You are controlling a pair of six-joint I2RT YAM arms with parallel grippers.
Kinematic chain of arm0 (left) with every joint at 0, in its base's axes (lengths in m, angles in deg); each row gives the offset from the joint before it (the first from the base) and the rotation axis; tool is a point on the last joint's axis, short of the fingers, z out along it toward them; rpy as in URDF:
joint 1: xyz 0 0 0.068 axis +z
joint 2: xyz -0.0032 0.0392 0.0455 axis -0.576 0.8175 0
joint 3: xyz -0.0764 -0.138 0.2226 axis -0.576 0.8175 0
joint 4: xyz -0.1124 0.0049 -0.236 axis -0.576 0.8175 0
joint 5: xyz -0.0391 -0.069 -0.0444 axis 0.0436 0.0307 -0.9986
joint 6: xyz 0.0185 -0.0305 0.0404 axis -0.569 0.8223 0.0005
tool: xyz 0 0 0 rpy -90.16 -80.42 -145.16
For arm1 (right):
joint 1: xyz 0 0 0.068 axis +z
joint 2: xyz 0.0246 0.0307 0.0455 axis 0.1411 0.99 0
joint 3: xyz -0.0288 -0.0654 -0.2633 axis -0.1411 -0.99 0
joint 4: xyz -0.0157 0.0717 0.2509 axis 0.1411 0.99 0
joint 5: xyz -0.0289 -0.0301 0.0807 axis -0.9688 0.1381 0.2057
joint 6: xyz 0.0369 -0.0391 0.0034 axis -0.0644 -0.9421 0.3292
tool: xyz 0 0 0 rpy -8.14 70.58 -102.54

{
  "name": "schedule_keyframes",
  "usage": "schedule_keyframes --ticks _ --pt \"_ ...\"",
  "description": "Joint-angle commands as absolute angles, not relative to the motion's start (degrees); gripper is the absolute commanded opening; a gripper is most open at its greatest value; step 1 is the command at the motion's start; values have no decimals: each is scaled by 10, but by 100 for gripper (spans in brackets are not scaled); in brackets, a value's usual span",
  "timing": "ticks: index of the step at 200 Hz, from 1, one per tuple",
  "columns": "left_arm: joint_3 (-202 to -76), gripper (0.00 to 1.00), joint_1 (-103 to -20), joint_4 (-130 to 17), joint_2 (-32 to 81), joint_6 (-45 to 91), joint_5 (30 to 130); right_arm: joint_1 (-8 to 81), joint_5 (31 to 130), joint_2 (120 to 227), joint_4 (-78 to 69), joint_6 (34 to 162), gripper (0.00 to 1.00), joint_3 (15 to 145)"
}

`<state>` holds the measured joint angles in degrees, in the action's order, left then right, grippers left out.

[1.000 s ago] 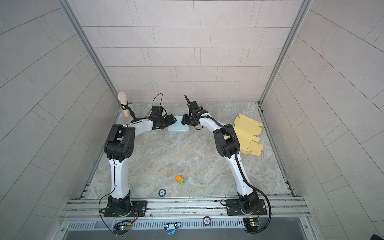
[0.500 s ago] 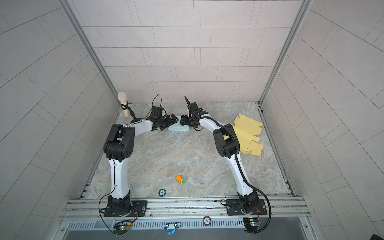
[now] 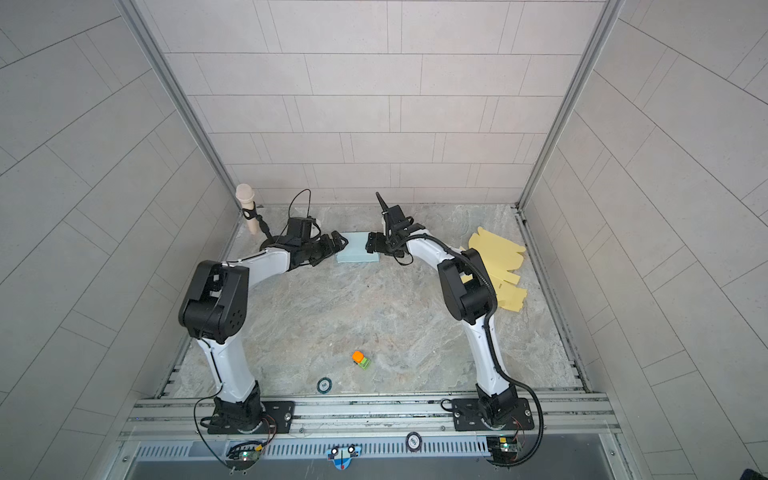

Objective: Fold the paper box
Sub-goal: 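Release the box with both grippers and draw both arms back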

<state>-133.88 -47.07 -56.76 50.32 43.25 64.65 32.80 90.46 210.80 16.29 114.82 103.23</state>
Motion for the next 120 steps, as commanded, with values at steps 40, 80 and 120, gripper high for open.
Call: schedule_keyframes --ticks 40,80,120 --pt "-1209 100 -477 -607 380 432 602 325 846 1958 175 1113 87 898" --pt "-1127 100 -516 -615 296 418 591 303 813 1890 211 1096 85 811" --pt "-1064 100 -559 -632 261 409 590 279 760 1845 254 1077 84 769"
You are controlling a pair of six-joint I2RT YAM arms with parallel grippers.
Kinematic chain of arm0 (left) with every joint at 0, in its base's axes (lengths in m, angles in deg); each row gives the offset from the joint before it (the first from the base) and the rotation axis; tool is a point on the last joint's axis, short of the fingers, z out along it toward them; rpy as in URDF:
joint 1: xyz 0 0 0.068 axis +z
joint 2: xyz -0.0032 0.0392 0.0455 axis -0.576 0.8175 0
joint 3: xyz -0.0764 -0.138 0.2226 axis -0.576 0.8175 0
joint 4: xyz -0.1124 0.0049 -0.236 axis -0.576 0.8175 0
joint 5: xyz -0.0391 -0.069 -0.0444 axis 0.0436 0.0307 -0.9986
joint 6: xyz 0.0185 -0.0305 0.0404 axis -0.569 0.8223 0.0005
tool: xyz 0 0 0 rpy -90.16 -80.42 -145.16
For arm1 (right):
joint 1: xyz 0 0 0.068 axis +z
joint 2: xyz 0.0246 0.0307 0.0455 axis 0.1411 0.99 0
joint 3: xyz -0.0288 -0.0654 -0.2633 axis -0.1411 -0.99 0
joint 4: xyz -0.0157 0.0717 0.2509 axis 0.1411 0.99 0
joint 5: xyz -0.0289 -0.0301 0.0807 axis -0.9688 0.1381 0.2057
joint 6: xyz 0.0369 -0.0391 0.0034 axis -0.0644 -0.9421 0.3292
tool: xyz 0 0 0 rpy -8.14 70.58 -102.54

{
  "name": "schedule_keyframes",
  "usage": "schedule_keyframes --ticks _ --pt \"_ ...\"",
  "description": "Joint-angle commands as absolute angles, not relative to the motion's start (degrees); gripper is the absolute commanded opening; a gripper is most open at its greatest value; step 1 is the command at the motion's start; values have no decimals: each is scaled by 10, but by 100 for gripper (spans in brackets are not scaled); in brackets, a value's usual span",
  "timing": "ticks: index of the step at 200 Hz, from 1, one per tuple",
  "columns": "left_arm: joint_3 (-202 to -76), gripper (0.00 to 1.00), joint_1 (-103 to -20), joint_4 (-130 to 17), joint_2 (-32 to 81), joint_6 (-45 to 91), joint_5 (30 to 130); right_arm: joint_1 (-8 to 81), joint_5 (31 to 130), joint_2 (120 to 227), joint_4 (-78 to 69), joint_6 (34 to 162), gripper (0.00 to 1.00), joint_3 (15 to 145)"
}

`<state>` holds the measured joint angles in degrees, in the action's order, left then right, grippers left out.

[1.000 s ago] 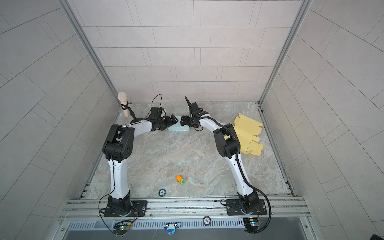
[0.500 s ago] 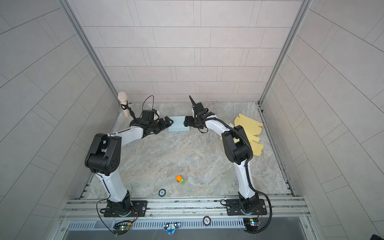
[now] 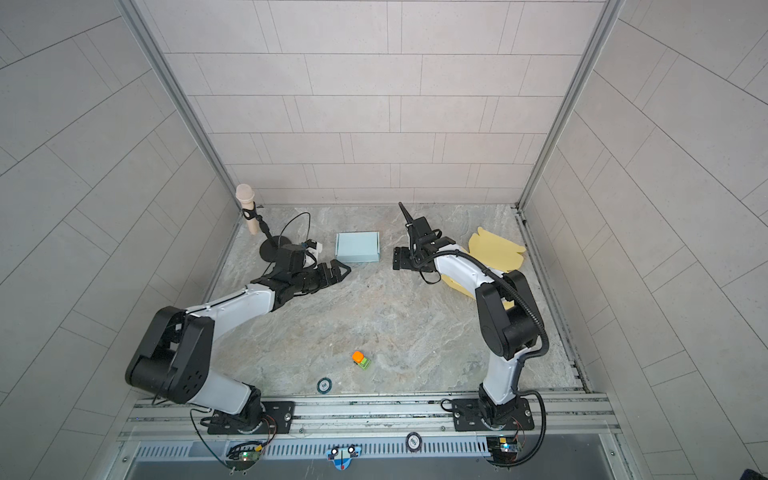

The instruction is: Fold the paper box

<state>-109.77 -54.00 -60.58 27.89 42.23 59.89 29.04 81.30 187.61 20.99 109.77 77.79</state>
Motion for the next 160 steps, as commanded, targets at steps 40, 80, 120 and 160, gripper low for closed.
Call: schedule_keyframes --ticks 40,80,120,160 --pt "-1038 100 -634 -650 236 414 598 255 707 1855 301 1057 84 783" --pt "-1026 100 -695 -670 227 424 607 226 673 1900 336 1032 80 824" --pt "-1032 100 -705 -678 231 434 610 214 671 1944 336 1012 77 851" --pt "-1054 100 -706 -674 244 439 613 209 671 1982 334 1006 76 875"
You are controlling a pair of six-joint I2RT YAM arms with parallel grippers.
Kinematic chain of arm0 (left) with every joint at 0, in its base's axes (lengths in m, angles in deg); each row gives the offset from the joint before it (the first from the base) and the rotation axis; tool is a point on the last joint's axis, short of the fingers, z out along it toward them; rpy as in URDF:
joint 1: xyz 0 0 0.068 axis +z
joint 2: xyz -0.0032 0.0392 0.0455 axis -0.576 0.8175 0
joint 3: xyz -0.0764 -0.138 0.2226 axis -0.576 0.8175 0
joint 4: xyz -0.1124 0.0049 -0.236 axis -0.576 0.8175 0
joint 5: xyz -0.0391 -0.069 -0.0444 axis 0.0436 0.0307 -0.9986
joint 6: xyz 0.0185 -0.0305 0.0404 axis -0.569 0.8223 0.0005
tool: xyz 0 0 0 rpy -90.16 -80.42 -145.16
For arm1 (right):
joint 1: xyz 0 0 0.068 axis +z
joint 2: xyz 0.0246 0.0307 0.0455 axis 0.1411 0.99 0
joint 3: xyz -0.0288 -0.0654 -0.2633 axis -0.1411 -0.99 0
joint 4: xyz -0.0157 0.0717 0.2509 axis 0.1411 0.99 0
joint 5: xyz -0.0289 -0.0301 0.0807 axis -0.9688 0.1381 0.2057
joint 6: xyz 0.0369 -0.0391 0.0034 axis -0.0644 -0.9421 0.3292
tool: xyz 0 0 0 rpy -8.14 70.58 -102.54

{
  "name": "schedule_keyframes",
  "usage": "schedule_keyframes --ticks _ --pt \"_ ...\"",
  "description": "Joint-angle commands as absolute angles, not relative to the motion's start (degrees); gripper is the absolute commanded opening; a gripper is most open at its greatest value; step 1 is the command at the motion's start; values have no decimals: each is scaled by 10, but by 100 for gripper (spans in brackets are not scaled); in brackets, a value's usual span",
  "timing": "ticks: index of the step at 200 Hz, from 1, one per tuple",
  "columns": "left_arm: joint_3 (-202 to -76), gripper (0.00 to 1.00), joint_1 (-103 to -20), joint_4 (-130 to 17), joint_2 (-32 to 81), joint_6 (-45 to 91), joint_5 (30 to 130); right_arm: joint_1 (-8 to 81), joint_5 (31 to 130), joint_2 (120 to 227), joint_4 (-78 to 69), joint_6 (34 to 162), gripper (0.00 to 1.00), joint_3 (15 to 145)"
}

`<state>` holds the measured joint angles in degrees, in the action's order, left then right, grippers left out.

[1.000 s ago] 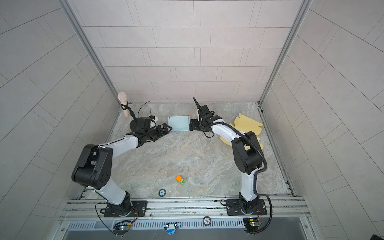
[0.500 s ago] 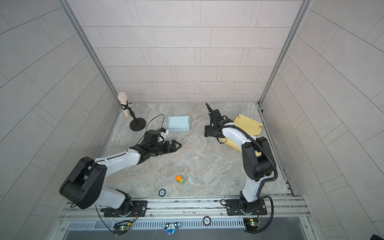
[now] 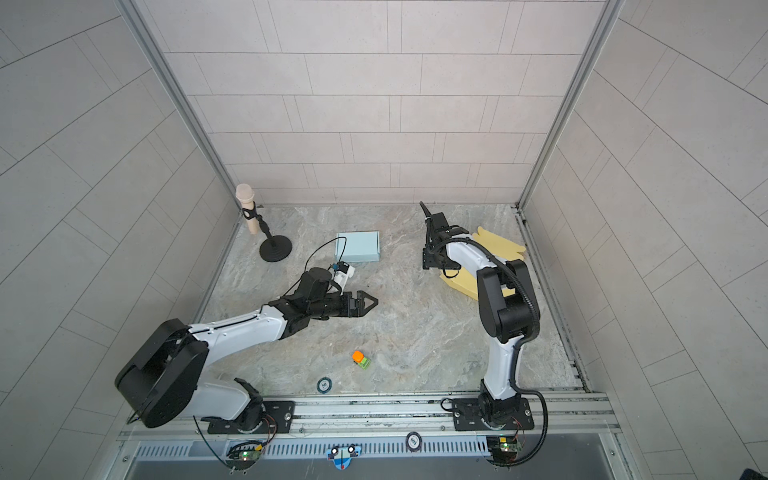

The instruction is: Fold the paper box

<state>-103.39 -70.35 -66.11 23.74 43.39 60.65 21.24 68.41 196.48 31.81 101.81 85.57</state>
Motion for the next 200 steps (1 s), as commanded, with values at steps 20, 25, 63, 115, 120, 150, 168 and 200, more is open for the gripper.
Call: schedule_keyframes --ticks 20,25,63,115,120,150,168,200 --pt "-1062 100 -706 -672 250 443 613 204 667 1997 333 1000 75 880" --pt "-1063 100 -706 -671 251 444 614 203 664 1999 334 999 73 880" --pt "-1075 100 -706 -663 256 444 619 195 660 2006 331 992 60 873" --pt "-1087 100 -709 -655 261 442 626 193 666 1990 324 991 40 853" --pt "-1088 100 -709 -654 261 442 627 194 668 1989 323 990 39 851" --pt "-1096 100 -709 -641 266 441 647 193 678 1981 317 992 29 839" --pt "-1107 100 -709 -647 282 445 655 193 682 1974 311 996 26 829" --pt "-1141 100 -709 -656 331 454 657 194 680 1969 312 994 21 818"
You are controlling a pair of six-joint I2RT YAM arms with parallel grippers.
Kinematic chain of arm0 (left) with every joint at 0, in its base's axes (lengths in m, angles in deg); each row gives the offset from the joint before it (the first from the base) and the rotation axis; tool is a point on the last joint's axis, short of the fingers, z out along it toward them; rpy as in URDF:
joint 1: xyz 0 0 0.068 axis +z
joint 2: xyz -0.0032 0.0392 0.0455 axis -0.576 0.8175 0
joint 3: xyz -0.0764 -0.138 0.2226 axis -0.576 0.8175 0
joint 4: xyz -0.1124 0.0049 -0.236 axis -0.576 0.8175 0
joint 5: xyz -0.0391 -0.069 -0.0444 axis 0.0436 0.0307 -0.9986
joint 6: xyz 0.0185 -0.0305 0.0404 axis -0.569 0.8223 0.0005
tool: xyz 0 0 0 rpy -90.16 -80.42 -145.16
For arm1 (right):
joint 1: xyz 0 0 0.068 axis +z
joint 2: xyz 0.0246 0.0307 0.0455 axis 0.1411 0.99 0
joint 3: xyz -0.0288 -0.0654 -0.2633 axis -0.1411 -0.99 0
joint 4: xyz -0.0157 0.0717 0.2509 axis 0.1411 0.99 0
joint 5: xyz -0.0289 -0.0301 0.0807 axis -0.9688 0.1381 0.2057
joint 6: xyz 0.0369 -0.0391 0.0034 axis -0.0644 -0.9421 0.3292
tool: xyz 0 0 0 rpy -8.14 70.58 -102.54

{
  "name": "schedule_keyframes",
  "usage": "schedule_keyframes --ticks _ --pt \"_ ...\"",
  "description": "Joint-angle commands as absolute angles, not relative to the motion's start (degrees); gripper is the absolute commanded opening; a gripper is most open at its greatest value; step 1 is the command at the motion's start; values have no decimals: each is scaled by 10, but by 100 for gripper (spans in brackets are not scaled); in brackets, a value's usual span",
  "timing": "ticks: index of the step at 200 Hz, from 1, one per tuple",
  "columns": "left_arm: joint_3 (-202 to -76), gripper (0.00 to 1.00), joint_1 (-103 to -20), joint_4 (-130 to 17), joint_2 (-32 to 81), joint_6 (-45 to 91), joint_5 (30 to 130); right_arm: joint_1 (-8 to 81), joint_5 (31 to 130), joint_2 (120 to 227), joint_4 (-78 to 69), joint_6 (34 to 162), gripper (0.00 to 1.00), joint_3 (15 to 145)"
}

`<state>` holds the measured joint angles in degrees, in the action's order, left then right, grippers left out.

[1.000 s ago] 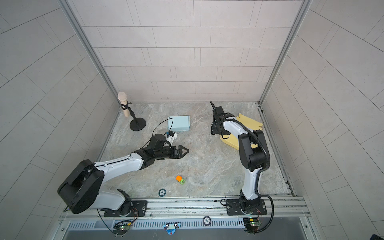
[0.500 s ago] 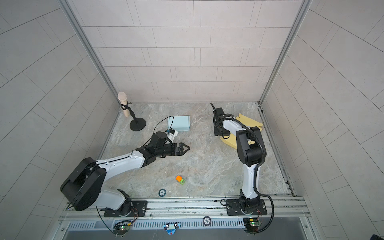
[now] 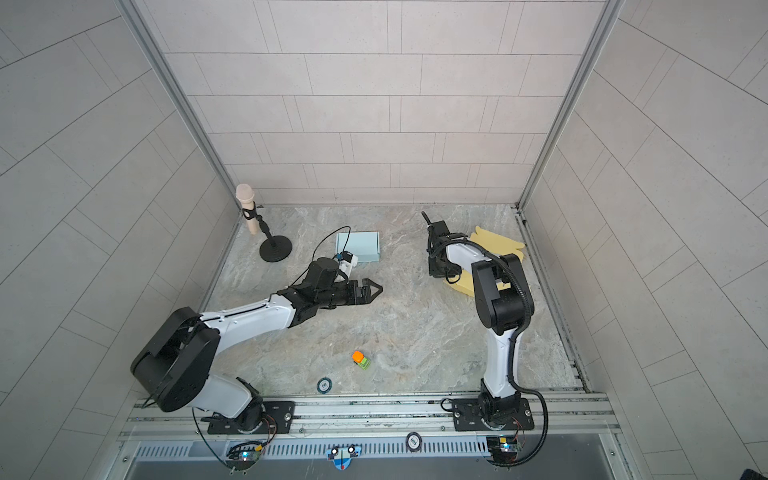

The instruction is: Fold the paper box

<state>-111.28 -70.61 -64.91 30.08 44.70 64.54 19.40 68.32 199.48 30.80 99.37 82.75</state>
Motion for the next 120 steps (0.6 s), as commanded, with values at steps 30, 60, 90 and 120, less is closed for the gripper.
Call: schedule_keyframes --ticks 30,60,90,120 --pt "-1169 100 -707 -660 370 456 671 194 684 1954 301 996 18 794" --pt "-1197 99 -699 -683 425 466 674 201 698 1934 289 998 17 767" --pt "-1236 91 -674 -705 494 481 651 221 708 1913 284 997 17 744" --pt "-1273 85 -649 -700 541 481 650 244 709 1889 274 1005 16 714"
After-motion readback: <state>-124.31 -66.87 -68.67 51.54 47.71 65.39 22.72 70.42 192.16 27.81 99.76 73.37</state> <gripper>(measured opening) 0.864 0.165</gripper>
